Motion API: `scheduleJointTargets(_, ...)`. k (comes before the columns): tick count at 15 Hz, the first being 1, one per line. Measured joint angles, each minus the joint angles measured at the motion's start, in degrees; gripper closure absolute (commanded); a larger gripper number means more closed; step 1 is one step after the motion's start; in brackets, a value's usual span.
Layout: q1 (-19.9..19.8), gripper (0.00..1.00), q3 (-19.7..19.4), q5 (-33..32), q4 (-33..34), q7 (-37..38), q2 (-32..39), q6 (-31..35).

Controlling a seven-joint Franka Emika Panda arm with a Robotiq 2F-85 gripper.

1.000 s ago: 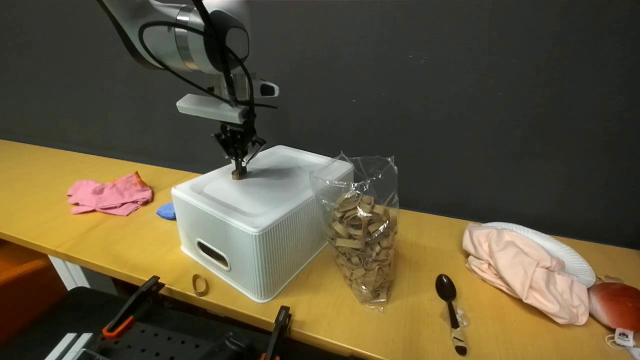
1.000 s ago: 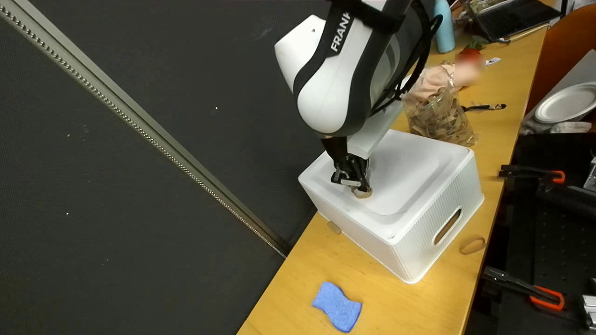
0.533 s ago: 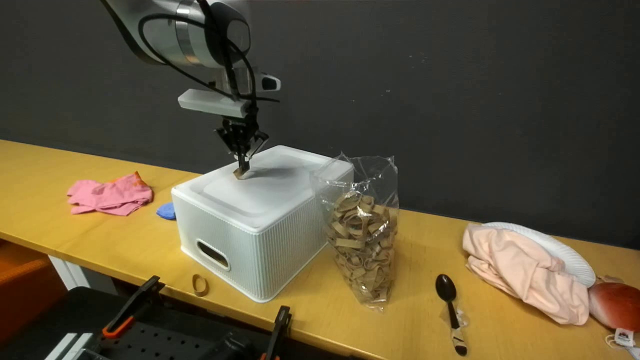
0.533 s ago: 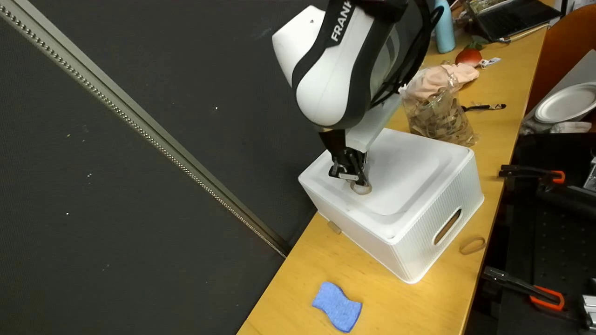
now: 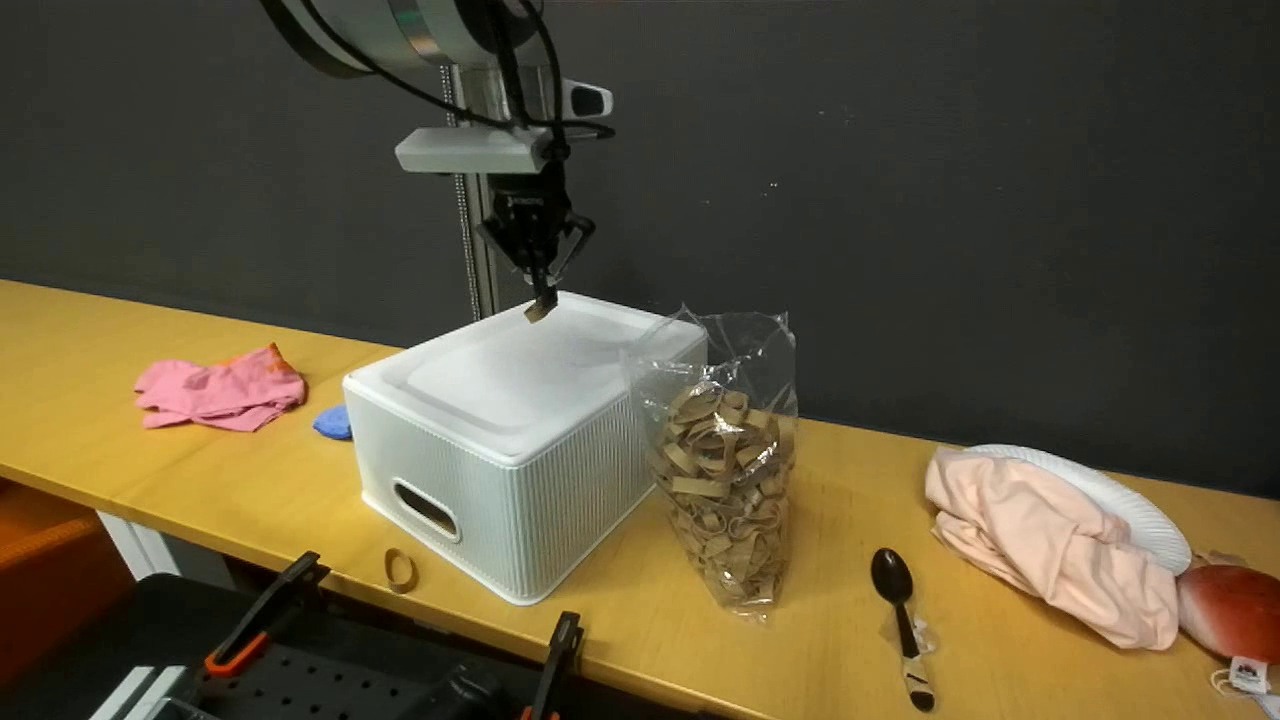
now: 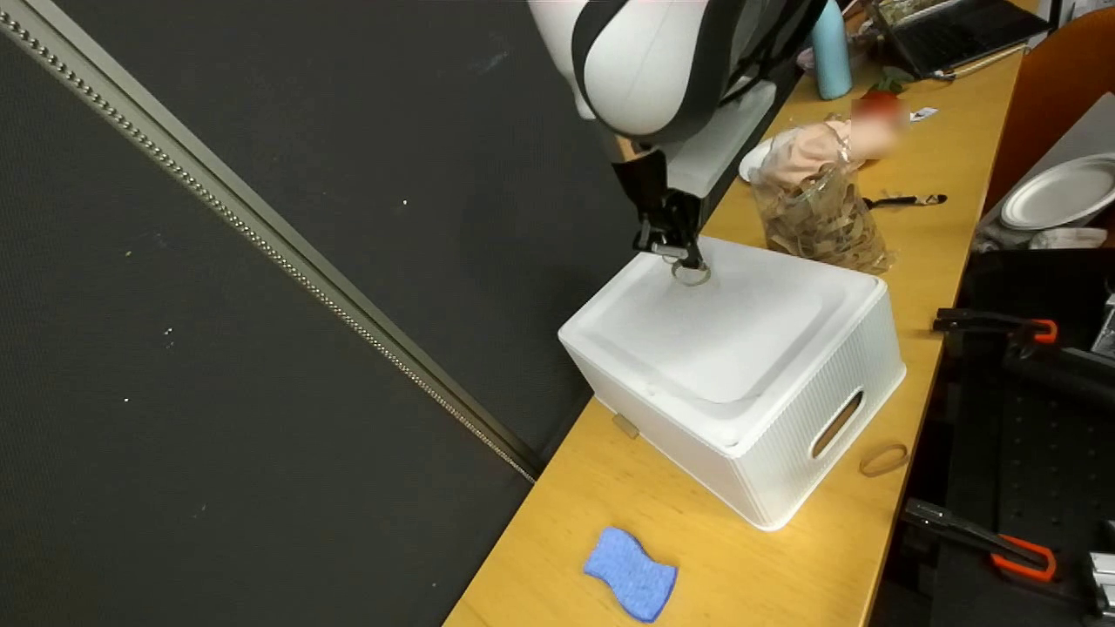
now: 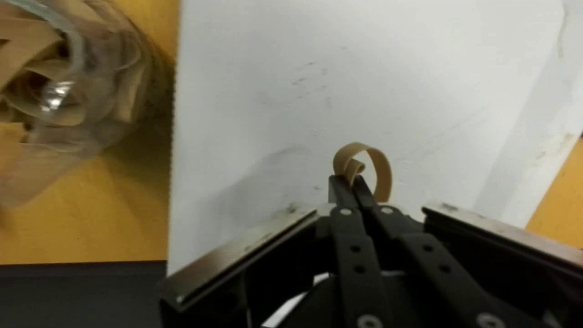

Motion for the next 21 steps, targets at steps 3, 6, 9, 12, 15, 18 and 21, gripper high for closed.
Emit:
scheduleJointTargets(3,-2.2,0.99,-1.5,-2.6,-2.1,0.5,-3.5,-2.0)
scheduleJointTargets(6,-4.5,0.99,-2.7,-5.4,-4.3,1.5,-7.3,-4.4)
scheduleJointTargets(9,-6.7,0.99,-3.4,-8.5,-6.9,3.0,-11.2,-6.6)
scheduleJointTargets(12,-9.1,0.99,-3.9,-9.7,-9.3,3.4,-13.8,-7.1)
scheduleJointTargets(15,-11.3,0.99,-4.9,-9.8,-10.3,3.4,-13.9,-6.8)
scheduleJointTargets(18,-12.0,0.99,-5.2,-9.7,-10.4,3.4,-12.4,-5.7)
scheduleJointTargets(21,-12.0,0.99,-5.2,-9.5,-10.2,3.4,-10.4,-3.4)
